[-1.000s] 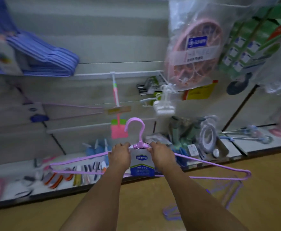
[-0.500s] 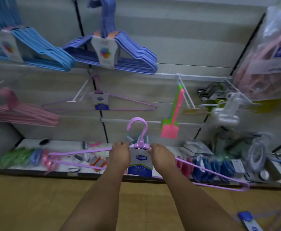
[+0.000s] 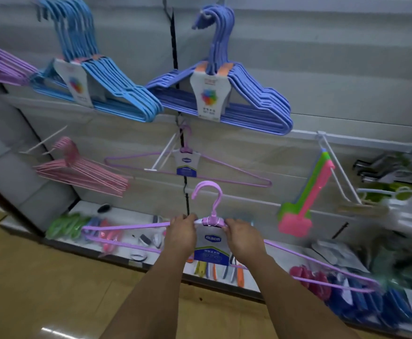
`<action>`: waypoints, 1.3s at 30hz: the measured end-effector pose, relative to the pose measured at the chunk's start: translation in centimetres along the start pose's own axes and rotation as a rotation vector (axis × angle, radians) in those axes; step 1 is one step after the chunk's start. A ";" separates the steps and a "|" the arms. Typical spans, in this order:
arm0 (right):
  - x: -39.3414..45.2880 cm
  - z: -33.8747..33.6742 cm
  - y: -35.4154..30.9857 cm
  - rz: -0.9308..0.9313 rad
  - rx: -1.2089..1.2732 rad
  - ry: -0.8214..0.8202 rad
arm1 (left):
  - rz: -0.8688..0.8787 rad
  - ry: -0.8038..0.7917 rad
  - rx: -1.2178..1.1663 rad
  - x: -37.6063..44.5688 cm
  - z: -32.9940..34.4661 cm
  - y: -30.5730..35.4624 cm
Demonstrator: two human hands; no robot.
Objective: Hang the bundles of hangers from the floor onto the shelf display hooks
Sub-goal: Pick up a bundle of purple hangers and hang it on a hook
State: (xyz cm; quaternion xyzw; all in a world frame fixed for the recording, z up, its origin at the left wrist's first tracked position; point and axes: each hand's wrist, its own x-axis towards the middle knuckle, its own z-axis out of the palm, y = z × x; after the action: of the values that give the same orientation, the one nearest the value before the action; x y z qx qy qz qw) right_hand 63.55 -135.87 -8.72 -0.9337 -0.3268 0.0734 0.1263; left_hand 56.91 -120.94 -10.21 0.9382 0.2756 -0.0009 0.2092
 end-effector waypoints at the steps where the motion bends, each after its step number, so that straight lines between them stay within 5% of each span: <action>1: 0.7 0.0 -0.1 -0.006 -0.003 -0.001 | -0.006 0.007 0.000 0.5 -0.1 -0.1; 12: 7.3 0.9 -1.7 0.009 -0.045 -0.075 | -0.049 0.009 0.082 5.7 -0.5 -2.4; 24: 13.3 3.9 -8.7 0.142 -0.060 -0.099 | 0.099 -0.101 0.005 12.5 -2.8 -10.7; 39: 14.5 4.5 -10.5 0.220 -0.065 -0.024 | 0.259 0.010 0.099 15.2 -4.0 -12.1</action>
State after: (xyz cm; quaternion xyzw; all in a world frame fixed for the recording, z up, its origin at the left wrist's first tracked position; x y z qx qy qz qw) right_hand 67.60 -118.04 -10.81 -0.9666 -0.2260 0.0873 0.0832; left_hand 63.06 -102.28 -13.06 0.9751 0.1529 0.0172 0.1598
